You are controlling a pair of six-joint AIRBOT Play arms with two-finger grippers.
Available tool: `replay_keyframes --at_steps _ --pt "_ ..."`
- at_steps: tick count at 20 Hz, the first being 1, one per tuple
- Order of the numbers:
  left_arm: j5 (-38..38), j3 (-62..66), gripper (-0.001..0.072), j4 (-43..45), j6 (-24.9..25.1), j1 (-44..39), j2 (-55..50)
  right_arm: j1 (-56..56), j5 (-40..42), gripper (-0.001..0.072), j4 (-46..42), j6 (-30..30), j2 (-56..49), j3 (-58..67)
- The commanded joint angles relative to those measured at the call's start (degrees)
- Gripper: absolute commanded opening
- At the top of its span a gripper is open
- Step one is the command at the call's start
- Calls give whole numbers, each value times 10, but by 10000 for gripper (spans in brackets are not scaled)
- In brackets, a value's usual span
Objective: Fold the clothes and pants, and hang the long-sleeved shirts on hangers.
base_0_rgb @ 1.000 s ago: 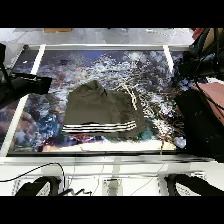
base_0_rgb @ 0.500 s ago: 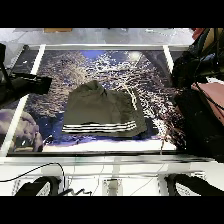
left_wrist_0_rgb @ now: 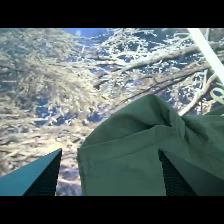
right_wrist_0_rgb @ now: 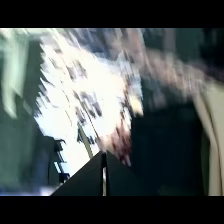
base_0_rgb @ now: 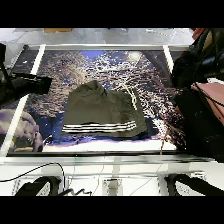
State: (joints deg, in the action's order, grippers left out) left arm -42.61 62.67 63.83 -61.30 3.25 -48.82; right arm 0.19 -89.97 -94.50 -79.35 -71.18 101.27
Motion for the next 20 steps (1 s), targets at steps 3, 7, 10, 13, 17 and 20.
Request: replay_keyframes --at_steps 3,7,10,13,17,20 --pt "0 1 696 0 0 0 0 -188 -55 28 356 129 -7 -241" --pt "0 1 696 -14 0 0 0 -203 103 557 435 130 -7 -449" --pt "3 1 697 -33 0 0 0 -173 219 554 435 130 -18 -555" --pt "40 1 697 -32 0 1 0 -136 236 553 441 125 -76 -577" --pt "56 0 694 -36 0 1 -2 -99 267 551 521 130 -157 -576" --pt "65 0 618 -8 -7 31 -33 -95 280 550 552 155 -187 -576"
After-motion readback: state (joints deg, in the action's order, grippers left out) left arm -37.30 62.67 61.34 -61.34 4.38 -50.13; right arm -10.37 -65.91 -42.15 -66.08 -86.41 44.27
